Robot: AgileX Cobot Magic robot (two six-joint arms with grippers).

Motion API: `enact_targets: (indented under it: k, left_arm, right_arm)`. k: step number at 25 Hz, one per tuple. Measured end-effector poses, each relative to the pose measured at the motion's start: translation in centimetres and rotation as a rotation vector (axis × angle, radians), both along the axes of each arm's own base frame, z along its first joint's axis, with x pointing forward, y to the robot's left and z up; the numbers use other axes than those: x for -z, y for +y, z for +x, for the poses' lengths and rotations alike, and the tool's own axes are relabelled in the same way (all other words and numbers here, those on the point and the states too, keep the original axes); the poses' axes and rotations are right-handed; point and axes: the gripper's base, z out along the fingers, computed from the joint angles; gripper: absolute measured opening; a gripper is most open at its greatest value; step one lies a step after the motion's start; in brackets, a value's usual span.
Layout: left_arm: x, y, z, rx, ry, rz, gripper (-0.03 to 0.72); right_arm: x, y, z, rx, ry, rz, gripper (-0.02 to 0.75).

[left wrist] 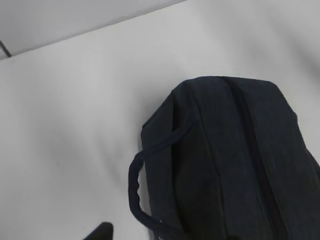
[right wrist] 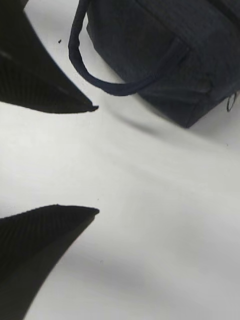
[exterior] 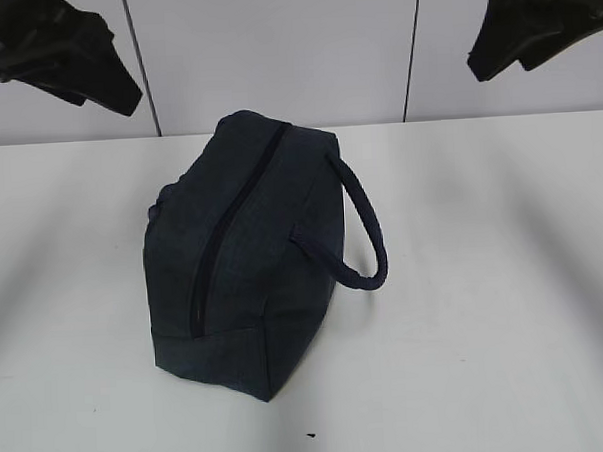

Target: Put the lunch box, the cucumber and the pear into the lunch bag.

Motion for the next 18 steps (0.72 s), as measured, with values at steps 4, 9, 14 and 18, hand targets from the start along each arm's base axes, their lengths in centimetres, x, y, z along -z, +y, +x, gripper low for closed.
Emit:
enact_targets:
  k: [4,9,14,18]
  left_arm:
    - [-1.3,0.6,-1.5,-0.047,0.016,-0.011,0.407]
    - [-3.3,2.2,-4.1,-0.088,-0.003,0.058,0.407]
    - [-5.6,4.2,-6.9,-0.169,-0.066,0.129,0.407]
    - [-7.8,5.2,-9.8,-0.211,-0.145,0.083,0.407]
  right_arm:
    - [-0.7,-0.8,-0.6,0.084,-0.008,-0.047,0.454]
    - [-2.0,-1.1,-1.9,0.106,-0.042,-0.047,0.455]
    - [-3.8,-1.5,-5.2,0.11,-0.099,-0.037,0.456]
    - [-5.6,-1.9,-9.3,0.123,-0.166,-0.016,0.456]
